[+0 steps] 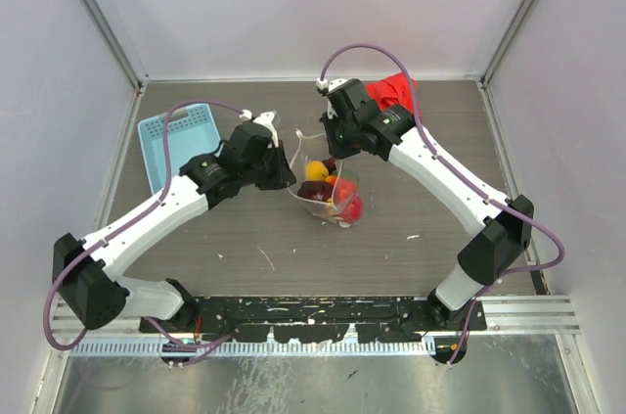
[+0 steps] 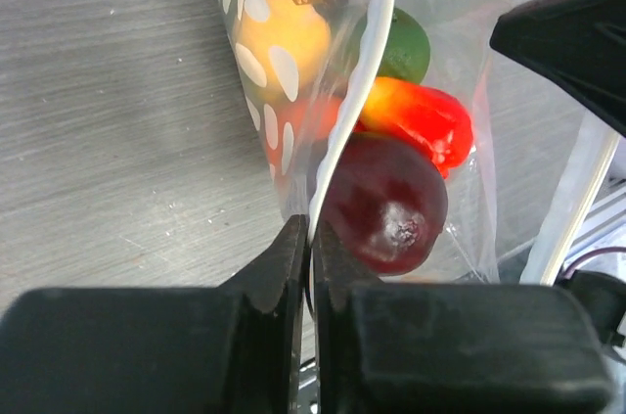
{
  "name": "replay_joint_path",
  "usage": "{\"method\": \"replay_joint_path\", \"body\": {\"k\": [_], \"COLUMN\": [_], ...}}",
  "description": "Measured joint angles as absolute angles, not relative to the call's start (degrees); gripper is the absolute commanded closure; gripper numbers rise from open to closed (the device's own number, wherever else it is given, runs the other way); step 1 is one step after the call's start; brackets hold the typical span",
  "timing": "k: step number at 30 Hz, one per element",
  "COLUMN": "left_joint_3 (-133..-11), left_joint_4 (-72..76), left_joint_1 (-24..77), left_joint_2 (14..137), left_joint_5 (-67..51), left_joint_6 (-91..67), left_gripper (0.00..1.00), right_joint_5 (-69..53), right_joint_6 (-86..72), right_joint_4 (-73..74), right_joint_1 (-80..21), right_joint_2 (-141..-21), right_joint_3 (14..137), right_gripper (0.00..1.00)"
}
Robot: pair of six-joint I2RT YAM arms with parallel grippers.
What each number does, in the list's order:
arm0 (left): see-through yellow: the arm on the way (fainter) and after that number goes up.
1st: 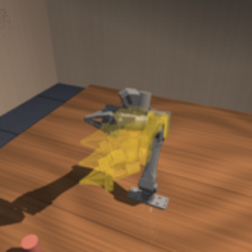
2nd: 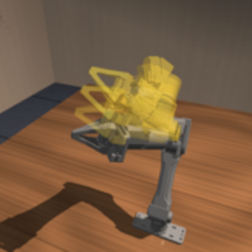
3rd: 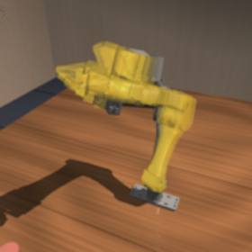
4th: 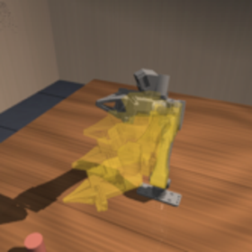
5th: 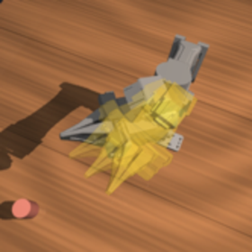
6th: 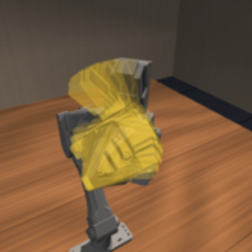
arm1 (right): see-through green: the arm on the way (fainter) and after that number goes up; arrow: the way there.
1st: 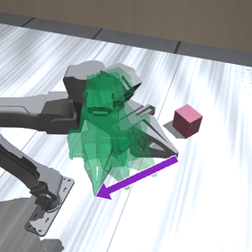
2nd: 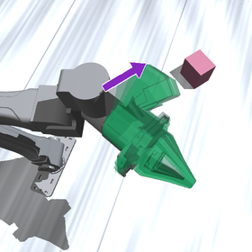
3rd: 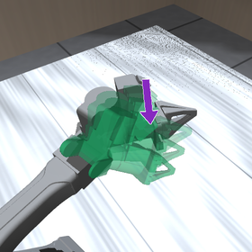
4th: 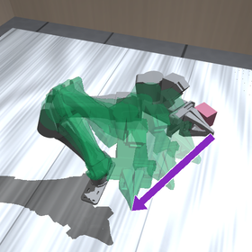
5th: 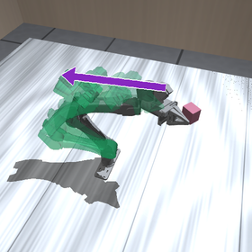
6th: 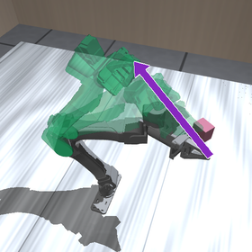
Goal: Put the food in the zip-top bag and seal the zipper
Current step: Place the fake fruit in the zipper food storage bag, then zip the zipper food storage bag at the center of the board.
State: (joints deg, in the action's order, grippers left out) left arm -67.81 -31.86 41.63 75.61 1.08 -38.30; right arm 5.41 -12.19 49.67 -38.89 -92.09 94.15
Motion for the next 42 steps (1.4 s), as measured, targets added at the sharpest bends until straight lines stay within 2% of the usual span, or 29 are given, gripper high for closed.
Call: {"method": "replay_joint_path", "body": {"k": [16,25,30,36,42], "left_joint_3": [-72.8,-71.1,-70.5,-70.1,-69.3], "left_joint_4": [-37.3,-38.0,-38.0,-38.0,-37.8], "left_joint_1": [41.9,42.2,42.2,42.2,42.2], "left_joint_2": [70.5,70.5,70.2,68.9,68.1], "left_joint_5": [-3.0,-1.8,-0.1,1.7,3.1], "left_joint_6": [-41.3,-43.3,-44.1,-44.2,-44.3], "left_gripper": [1.00,1.00,1.00,1.00,1.00], "right_joint_5": [4.1,2.8,2.0,-0.3,-3.9], "right_joint_6": [-10.5,-9.9,-9.9,-10.2,-9.9], "right_joint_4": [48.7,48.4,48.2,47.3,44.3], "right_joint_1": [-38.9,-38.9,-38.9,-39.0,-41.2], "right_joint_2": [-97.5,-98.3,-94.5,-83.4,-73.2], "right_joint_3": [96.2,96.3,95.1,89.7,81.3], "right_gripper": [0.99,0.59,0.40,0.23,0.21]}}
